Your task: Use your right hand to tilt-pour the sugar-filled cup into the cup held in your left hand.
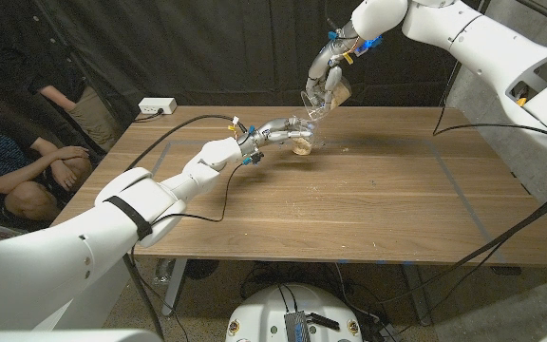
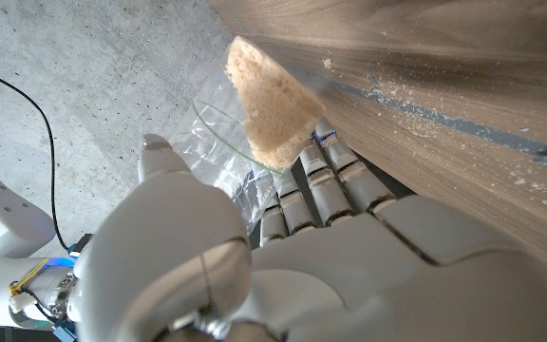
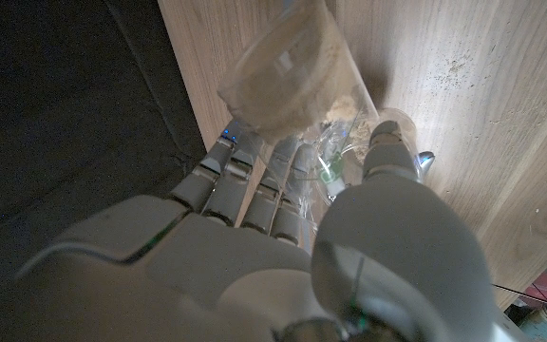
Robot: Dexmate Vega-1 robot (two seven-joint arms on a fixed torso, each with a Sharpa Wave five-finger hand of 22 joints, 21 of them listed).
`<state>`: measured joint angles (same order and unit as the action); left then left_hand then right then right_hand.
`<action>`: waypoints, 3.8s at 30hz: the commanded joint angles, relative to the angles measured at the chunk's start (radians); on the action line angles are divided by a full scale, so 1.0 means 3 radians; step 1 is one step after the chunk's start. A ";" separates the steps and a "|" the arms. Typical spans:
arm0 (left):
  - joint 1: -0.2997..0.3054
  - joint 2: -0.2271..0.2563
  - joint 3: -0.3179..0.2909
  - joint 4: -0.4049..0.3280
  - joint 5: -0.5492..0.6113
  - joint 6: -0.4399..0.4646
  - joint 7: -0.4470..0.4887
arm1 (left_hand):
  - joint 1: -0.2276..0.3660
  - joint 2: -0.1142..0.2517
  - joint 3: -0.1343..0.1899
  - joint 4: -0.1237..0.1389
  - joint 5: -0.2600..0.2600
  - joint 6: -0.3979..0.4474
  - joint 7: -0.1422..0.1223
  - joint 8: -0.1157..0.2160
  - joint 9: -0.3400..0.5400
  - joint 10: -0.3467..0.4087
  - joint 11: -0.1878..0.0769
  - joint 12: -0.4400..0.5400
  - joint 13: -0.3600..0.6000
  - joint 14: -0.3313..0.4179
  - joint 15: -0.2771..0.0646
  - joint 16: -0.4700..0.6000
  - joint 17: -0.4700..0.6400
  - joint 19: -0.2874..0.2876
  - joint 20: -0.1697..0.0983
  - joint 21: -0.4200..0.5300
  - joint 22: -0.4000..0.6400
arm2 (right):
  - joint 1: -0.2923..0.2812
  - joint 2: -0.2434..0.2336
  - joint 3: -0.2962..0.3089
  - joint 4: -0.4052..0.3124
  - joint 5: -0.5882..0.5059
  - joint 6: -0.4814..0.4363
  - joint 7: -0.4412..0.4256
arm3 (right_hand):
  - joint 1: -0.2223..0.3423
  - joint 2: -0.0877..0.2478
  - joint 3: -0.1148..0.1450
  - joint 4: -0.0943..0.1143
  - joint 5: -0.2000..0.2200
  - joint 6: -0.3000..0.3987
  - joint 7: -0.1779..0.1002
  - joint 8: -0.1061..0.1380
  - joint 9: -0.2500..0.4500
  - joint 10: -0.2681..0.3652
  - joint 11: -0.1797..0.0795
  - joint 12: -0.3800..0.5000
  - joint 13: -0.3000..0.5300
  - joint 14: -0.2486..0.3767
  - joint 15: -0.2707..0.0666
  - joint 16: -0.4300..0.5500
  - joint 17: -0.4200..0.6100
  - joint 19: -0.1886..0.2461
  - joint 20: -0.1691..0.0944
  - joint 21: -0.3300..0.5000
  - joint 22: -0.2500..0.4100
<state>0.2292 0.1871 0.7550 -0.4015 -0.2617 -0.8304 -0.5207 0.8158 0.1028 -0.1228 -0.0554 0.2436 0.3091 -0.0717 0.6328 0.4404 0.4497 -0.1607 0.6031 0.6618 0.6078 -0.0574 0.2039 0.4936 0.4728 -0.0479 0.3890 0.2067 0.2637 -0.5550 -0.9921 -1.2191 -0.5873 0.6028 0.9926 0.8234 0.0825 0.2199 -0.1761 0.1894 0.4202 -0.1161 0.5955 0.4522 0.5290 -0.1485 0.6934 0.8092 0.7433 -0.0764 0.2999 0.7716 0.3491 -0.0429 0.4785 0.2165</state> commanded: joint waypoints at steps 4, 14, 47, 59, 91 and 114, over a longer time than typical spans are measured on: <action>0.0024 -0.0003 -0.0008 -0.0011 -0.0003 -0.0040 -0.0020 | 0.0022 0.0021 -0.0025 0.0001 -0.0003 0.0014 -0.0008 0.0018 0.0004 0.0004 -0.0014 0.0022 0.0007 0.0039 -0.0418 0.0002 0.0013 -0.0019 -0.0087 0.0025 0.0010 | -0.0041 -0.0057 0.0016 -0.0141 -0.0056 -0.0033 0.0100 | 0.0053 0.0031 0.0124 0.0072 0.0012 0.0167 -0.0116 0.0022 -0.0009 0.0056 -0.0012 0.0017 -0.0001 0.0051 -0.0535 0.0023 0.0021 -0.0005 -0.0109 -0.0008 0.0008; 0.0026 -0.0002 0.0000 -0.0021 0.0011 -0.0055 -0.0019 | 0.0027 0.0024 -0.0029 0.0001 -0.0003 0.0012 -0.0006 0.0021 0.0003 0.0007 -0.0009 0.0027 0.0007 0.0042 -0.0416 0.0002 0.0014 -0.0017 -0.0089 0.0030 0.0009 | -0.0067 -0.0063 0.0030 -0.0182 -0.0068 -0.0050 0.0135 | 0.0079 0.0025 0.0130 0.0065 0.0014 0.0177 -0.0111 0.0019 -0.0014 0.0057 0.0002 0.0015 0.0008 0.0059 -0.0536 0.0030 0.0037 -0.0007 -0.0111 -0.0007 0.0011; 0.0048 0.0004 -0.0009 -0.0034 0.0015 -0.0117 -0.0013 | 0.0048 0.0037 -0.0040 -0.0001 0.0000 0.0019 -0.0010 0.0035 -0.0008 0.0011 -0.0019 0.0035 -0.0002 0.0051 -0.0427 0.0001 0.0016 -0.0019 -0.0099 0.0044 0.0008 | -0.0086 -0.0056 0.0054 -0.0253 -0.0059 -0.0093 0.0188 | 0.0128 0.0021 0.0147 0.0073 0.0017 0.0261 -0.0122 0.0029 -0.0032 0.0107 -0.0011 0.0007 0.0012 0.0081 -0.0535 0.0044 0.0085 -0.0014 -0.0105 -0.0001 0.0020; 0.0080 0.0019 -0.0010 -0.0045 0.0025 -0.0151 0.0018 | 0.0059 0.0043 -0.0041 -0.0004 0.0000 0.0021 -0.0021 0.0040 -0.0011 0.0013 -0.0022 0.0033 -0.0012 0.0047 -0.0429 -0.0002 0.0016 -0.0021 -0.0098 0.0048 0.0007 | -0.0093 -0.0068 0.0121 -0.0321 0.0008 -0.0253 0.0222 | 0.0138 0.0017 0.0150 0.0077 0.0016 0.0252 -0.0132 0.0020 -0.0032 0.0112 -0.0012 -0.0003 0.0013 0.0079 -0.0535 0.0046 0.0103 -0.0010 -0.0107 0.0004 0.0023; 0.0115 0.0046 -0.0041 -0.0072 0.0022 -0.0248 0.0108 | 0.0080 0.0051 -0.0050 -0.0007 -0.0002 0.0016 -0.0029 0.0052 -0.0021 0.0013 -0.0025 0.0044 -0.0009 0.0053 -0.0441 -0.0003 0.0015 -0.0025 -0.0098 0.0060 0.0005 | -0.0189 -0.0191 0.0372 -0.0417 0.0358 -0.0808 0.0108 | 0.0158 0.0015 0.0157 0.0087 0.0015 0.0252 -0.0121 0.0007 -0.0028 0.0123 0.0007 -0.0035 0.0006 0.0103 -0.0535 0.0061 0.0150 0.0081 -0.0123 0.0042 0.0021; 0.0258 0.0228 -0.0120 -0.0396 -0.0001 -0.0264 0.0144 | 0.0089 0.0052 -0.0059 -0.0006 -0.0003 0.0011 -0.0019 0.0059 -0.0028 0.0015 -0.0025 0.0048 -0.0016 0.0049 -0.0440 -0.0005 0.0015 -0.0027 -0.0108 0.0068 0.0003 | -0.0471 -0.0446 0.0616 -0.0718 0.0601 -0.1322 -0.0137 | 0.0135 0.0010 0.0149 0.0107 0.0008 0.0243 -0.0101 -0.0002 -0.0014 0.0129 0.0021 -0.0051 0.0018 0.0119 -0.0534 0.0061 0.0177 0.0200 -0.0119 0.0082 0.0010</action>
<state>0.2854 0.2286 0.7304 -0.4712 -0.2585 -0.9139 -0.4831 0.8373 0.1157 -0.1311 -0.0552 0.2434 0.3105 -0.0731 0.6439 0.4307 0.4494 -0.1642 0.6104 0.6562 0.6126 -0.0586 0.2039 0.4936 0.4657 -0.0444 0.4031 0.2044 0.1629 -0.6488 -0.8460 -1.3859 -0.4418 0.2819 0.9861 0.8520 0.0615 0.2269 -0.1831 0.1854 0.4575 -0.1182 0.5894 0.4431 0.5609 -0.1447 0.6798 0.8135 0.7685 -0.0873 0.3114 0.8224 0.4017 -0.0447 0.4941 0.2183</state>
